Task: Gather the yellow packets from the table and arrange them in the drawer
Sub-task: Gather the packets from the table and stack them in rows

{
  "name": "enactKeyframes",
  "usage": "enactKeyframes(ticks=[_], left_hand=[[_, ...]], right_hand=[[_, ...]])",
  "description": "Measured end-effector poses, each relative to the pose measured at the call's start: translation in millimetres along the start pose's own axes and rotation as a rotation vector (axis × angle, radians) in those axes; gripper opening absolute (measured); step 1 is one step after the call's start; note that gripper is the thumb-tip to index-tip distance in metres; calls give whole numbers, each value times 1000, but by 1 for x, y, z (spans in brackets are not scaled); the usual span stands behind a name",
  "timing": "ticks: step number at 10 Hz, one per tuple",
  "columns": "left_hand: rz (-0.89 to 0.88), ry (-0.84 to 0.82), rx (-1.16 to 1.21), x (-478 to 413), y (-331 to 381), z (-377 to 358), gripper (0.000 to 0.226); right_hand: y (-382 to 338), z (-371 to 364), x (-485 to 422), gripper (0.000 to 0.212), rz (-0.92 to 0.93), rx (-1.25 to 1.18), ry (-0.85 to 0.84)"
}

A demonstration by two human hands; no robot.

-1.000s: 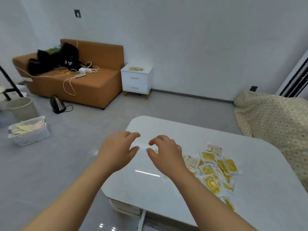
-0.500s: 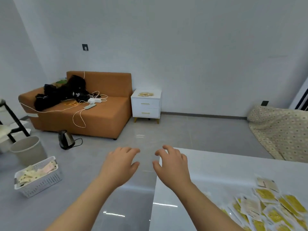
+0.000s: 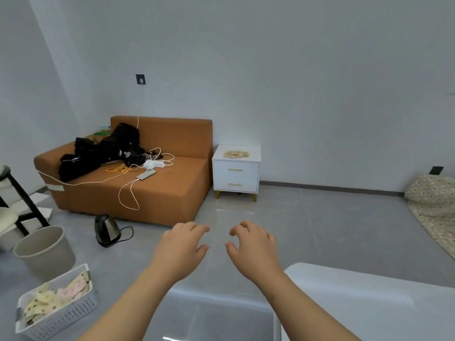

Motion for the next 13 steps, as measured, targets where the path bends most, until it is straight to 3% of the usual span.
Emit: enactKeyframes(ticks=[3,7,13], left_hand=[[-9,-7,3,-145,-118,-21,43],[-188,-77,-48,-376,-226,-30,42],[-69,-149,2,-782,-258,-95,41]], right_hand=[[-41,-41,-176,37,-27,16,-30],[-64,-64,-415,37,-168,6,-17],[76,-66,-803,34,-175,9,-118]])
Point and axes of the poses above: each hand's wrist, its own x-axis away from the middle knuckle, its own z-axis out of the back of the hand, y = z × x, the point moved 9 cm from there along -x, towards the middle knuckle, and after that the axes turned 1 degree about -x, right-handed, at the moved point
